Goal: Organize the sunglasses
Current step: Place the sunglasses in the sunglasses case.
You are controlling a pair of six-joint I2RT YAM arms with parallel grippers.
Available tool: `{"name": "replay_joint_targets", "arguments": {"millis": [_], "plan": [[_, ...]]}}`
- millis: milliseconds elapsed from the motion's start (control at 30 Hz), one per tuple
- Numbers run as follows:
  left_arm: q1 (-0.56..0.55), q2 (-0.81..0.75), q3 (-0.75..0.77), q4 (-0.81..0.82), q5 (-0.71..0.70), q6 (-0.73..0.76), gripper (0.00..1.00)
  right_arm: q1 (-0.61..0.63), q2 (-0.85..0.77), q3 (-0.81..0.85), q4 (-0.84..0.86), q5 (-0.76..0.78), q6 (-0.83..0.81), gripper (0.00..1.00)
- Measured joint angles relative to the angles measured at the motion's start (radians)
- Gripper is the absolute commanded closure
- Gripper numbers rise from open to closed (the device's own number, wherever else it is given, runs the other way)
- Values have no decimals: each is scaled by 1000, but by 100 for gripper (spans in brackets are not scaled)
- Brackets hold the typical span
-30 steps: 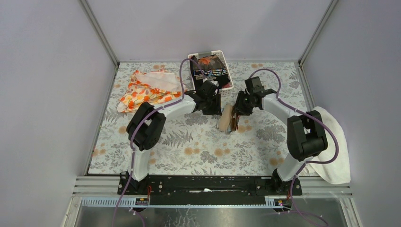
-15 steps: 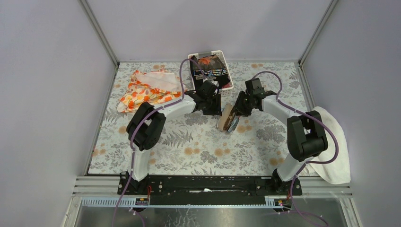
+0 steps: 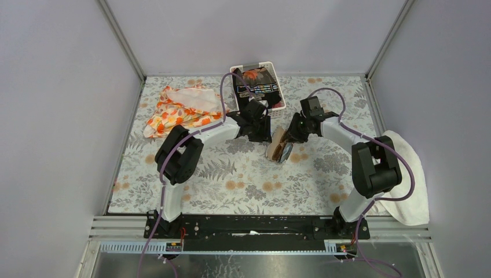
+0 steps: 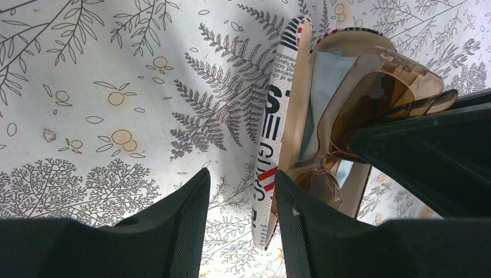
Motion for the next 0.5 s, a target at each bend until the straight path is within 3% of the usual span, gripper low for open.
{"name": "replay_joint_targets", "arguments": {"millis": [500], "plan": [[0,-10,-6,0,6,0,49,-13,11,81,-81,-116,-136,68]]}}
